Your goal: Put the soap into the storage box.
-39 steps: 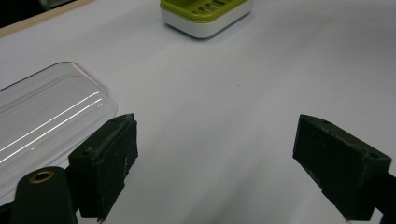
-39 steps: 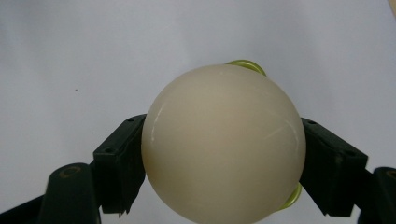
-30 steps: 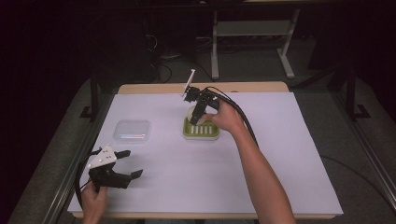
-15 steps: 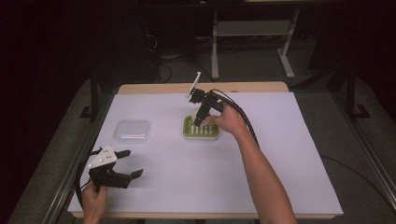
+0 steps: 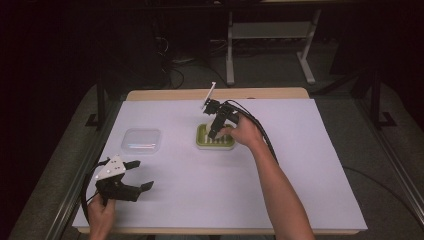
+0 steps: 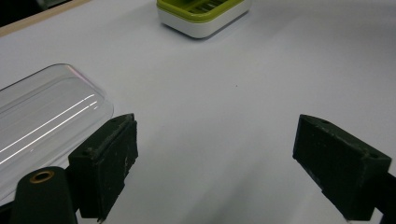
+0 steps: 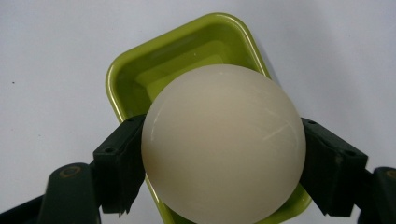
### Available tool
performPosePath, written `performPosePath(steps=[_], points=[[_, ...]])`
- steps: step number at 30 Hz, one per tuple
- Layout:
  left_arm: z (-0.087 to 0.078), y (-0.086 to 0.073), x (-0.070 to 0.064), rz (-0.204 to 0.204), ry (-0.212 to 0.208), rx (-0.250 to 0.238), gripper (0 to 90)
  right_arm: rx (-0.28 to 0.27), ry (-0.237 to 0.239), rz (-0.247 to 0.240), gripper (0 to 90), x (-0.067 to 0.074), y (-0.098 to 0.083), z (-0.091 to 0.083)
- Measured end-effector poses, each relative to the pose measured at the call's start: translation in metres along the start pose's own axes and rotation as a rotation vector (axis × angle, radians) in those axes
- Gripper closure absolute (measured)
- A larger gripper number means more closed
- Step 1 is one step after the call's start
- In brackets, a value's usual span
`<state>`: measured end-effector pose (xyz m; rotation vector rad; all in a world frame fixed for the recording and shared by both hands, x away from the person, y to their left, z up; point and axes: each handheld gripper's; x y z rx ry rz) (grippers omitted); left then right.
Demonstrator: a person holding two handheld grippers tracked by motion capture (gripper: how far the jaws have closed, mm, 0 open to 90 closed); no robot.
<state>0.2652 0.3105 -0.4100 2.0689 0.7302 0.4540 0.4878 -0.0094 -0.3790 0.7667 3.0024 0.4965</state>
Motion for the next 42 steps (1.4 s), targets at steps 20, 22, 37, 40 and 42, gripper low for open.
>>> performPosePath(steps=[20,22,37,40,42], points=[[-0.002,0.0,0.002,0.001,0.015,-0.005,13.3,0.006,0.018,0.001,23.0,-0.003,-0.007,0.018],[-0.003,0.0,0.002,-0.002,0.015,-0.009,13.2,-0.001,0.022,0.004,22.9,-0.003,-0.007,0.018],[-0.002,0.002,0.001,0.008,0.021,-0.007,13.2,-0.035,0.026,0.031,22.3,-0.003,-0.012,0.018],[-0.003,0.001,0.002,0.002,0.019,-0.011,13.3,-0.054,0.03,0.038,21.9,-0.004,-0.014,0.014],[-0.002,0.001,0.002,-0.001,0.019,-0.008,13.2,-0.076,0.037,0.04,23.5,-0.005,-0.014,0.01]])
Point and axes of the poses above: each handheld gripper's, and its own axes: z roughly forward along the jaws, y roughly out of its top, x roughly to its left, and after that the axes turned 2 degrees about y, right-handed
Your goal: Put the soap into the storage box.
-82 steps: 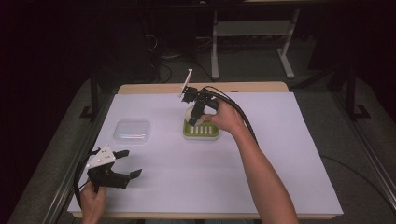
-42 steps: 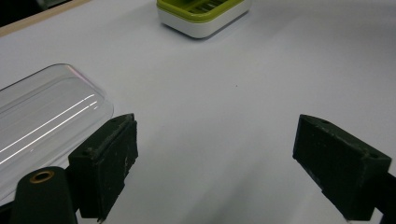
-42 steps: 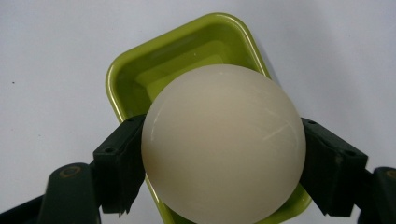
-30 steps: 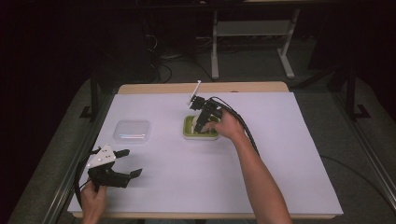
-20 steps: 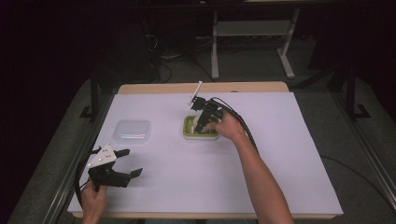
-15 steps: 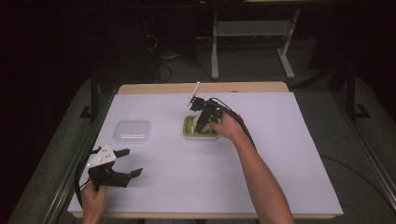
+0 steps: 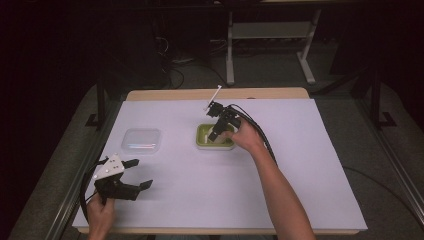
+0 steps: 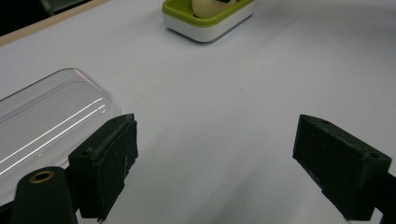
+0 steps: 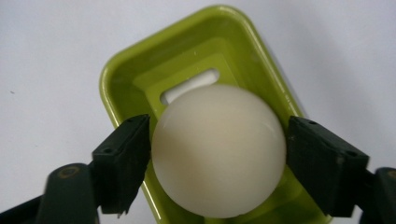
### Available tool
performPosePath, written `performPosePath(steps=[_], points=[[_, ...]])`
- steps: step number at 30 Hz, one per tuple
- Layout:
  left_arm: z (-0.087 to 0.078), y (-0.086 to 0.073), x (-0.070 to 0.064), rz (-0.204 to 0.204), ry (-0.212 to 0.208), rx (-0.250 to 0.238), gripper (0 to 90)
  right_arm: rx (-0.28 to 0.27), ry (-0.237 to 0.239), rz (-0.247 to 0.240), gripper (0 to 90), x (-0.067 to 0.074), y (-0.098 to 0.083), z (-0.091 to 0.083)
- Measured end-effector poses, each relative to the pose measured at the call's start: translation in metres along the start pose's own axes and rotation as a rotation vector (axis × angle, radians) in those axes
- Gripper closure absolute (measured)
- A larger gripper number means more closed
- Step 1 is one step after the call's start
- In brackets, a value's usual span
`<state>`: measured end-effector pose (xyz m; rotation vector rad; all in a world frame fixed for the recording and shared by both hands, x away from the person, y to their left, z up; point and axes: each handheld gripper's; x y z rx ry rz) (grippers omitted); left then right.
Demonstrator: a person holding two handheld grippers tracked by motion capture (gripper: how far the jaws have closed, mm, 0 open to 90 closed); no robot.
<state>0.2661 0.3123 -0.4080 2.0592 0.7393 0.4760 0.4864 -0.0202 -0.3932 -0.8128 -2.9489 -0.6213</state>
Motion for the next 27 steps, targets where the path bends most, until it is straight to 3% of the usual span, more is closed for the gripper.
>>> performPosePath(steps=[8,17,21,27], points=[[-0.001,0.0,-0.001,0.008,0.002,0.0,13.2,0.001,-0.003,-0.002,21.4,0.004,0.0,-0.006],[-0.001,-0.001,-0.001,-0.018,0.008,0.003,13.2,-0.069,0.031,-0.001,21.1,0.006,-0.005,-0.022],[-0.003,-0.001,0.0,-0.007,0.015,0.0,13.3,-0.064,0.02,-0.016,21.1,0.008,-0.007,-0.027],[-0.005,-0.001,-0.001,-0.013,0.009,0.003,13.3,-0.081,0.027,0.0,20.9,0.007,-0.011,-0.033]])
Point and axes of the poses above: each handheld gripper's, and its own axes: z roughly forward along the jaws, y roughly out of its top, x roughly to its left, and after that the axes turned 2 degrees about y, right-handed
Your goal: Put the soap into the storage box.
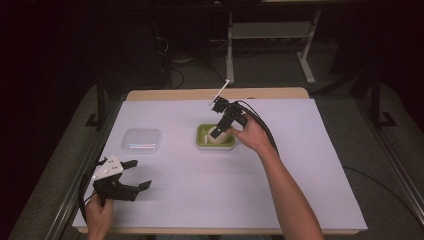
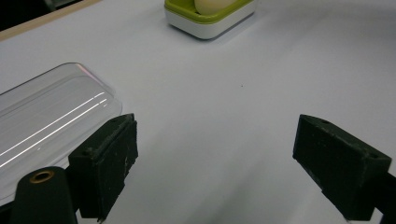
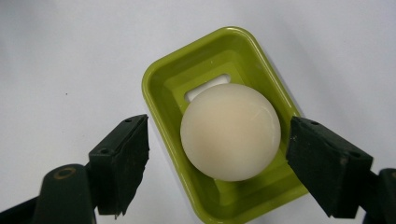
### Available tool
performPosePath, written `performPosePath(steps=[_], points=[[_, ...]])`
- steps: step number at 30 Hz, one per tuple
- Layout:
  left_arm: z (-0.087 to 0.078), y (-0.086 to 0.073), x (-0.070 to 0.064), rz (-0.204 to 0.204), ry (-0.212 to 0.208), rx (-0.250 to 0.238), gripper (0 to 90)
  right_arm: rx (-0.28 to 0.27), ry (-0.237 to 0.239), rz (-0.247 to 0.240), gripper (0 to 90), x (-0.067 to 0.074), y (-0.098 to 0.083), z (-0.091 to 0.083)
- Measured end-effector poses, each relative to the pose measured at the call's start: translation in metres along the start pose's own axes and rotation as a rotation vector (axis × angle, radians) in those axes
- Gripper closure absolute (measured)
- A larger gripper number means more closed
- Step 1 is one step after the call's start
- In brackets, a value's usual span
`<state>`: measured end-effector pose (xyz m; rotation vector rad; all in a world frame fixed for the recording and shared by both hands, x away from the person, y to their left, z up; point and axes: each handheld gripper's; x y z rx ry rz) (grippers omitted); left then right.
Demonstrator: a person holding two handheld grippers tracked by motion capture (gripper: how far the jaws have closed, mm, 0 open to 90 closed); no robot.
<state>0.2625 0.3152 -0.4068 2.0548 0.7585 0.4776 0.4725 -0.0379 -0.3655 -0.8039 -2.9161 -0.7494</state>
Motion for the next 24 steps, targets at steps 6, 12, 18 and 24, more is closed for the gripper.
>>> performPosePath(steps=[6,12,18,24], points=[[0.001,-0.001,0.001,-0.014,-0.006,0.007,13.2,-0.029,0.014,0.005,20.7,0.0,-0.005,-0.009],[-0.002,-0.001,0.0,-0.016,0.002,0.015,13.2,-0.069,0.014,0.018,22.4,-0.003,-0.019,-0.021],[-0.004,-0.003,0.001,-0.018,0.014,0.013,13.2,-0.072,0.022,0.039,20.9,-0.003,-0.033,-0.027],[-0.003,-0.003,-0.001,-0.014,0.013,0.021,13.2,-0.094,0.03,0.06,20.3,-0.003,-0.046,-0.037]])
Point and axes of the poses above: each handheld gripper's, and its own axes: z roughly forward along the jaws, y roughly out of its top, x roughly to its left, and after that the axes turned 2 degrees about y, right-handed
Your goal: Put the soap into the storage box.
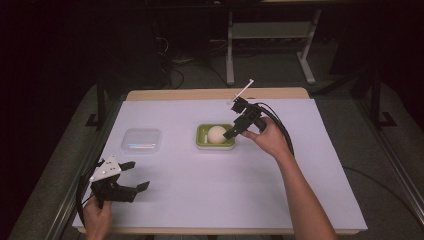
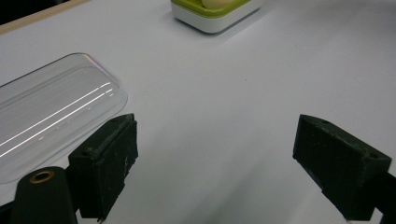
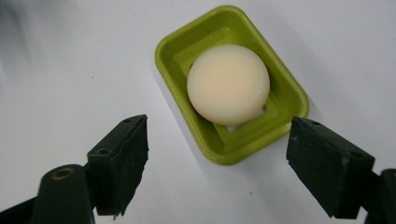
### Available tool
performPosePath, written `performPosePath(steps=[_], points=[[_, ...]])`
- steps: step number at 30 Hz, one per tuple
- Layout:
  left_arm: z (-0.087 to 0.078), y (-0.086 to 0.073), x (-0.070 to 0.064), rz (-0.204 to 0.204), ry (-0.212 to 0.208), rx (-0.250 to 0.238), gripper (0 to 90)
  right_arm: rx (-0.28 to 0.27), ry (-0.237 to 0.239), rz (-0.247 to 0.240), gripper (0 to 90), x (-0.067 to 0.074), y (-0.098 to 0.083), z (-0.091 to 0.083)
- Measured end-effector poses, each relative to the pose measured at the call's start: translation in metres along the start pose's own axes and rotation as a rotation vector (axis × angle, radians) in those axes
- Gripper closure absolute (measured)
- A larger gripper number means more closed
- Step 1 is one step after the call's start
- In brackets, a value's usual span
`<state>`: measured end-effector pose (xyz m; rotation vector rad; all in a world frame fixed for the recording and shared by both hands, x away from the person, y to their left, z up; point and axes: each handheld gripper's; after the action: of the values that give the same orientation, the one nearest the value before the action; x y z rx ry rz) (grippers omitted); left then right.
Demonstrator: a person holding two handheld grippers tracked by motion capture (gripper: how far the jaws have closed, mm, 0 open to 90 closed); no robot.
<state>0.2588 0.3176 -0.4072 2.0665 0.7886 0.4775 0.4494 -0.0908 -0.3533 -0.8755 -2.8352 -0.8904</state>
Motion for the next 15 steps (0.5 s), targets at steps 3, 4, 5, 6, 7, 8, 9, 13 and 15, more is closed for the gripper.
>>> performPosePath(steps=[3,4,5,6,7,8,9,13,15], points=[[0.001,0.001,-0.001,0.001,0.0,-0.001,13.2,-0.01,-0.003,0.005,20.8,0.0,-0.004,-0.005],[0.001,0.001,-0.001,0.003,-0.001,0.001,13.3,-0.013,-0.003,-0.001,20.9,-0.001,-0.006,-0.006],[0.001,0.001,-0.001,0.011,-0.002,0.003,13.2,-0.013,-0.004,0.011,20.8,-0.001,-0.007,-0.006],[0.001,0.001,-0.001,0.008,-0.001,0.002,13.2,-0.012,-0.008,0.006,20.6,-0.001,-0.009,-0.007],[0.001,0.001,-0.001,0.009,-0.002,0.003,13.2,-0.009,-0.008,0.014,20.7,-0.001,-0.01,-0.007],[0.002,0.001,-0.001,0.007,-0.006,0.004,13.2,-0.01,-0.009,0.01,20.6,-0.002,-0.012,-0.008],[0.002,0.001,-0.001,0.007,-0.006,0.005,13.2,-0.013,-0.007,0.02,20.6,-0.002,-0.013,-0.009],[0.002,0.001,-0.001,0.007,-0.002,0.006,13.2,-0.005,-0.019,0.022,20.8,-0.003,-0.019,-0.01],[0.001,0.001,-0.001,0.009,-0.001,0.005,13.3,0.006,-0.026,0.012,20.9,-0.004,-0.021,-0.011]])
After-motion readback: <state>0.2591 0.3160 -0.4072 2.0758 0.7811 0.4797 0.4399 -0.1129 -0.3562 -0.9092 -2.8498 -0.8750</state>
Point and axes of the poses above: each handheld gripper's, and its own axes: z roughly forward along the jaws, y roughly out of its top, x roughly to its left, and after that the axes turned 2 degrees about y, right-handed
